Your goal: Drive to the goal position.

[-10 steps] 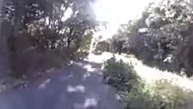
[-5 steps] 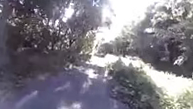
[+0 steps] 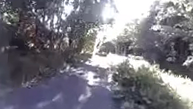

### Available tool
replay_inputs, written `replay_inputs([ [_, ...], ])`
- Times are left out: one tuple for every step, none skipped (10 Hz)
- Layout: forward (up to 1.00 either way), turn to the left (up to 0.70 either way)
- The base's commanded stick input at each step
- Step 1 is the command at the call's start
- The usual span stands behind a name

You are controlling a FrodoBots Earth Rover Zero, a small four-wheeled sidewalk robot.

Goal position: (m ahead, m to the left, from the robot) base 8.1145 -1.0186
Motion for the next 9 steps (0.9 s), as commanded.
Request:
replay_inputs([
  [1.0, 0.19],
  [1.0, 0.4],
  [1.0, 0.41],
  [1.0, 0.01],
  [1.0, 0.01],
  [1.0, 0.01],
  [1.0, 0.01],
  [1.0, 0.01],
  [1.0, 0.01],
])
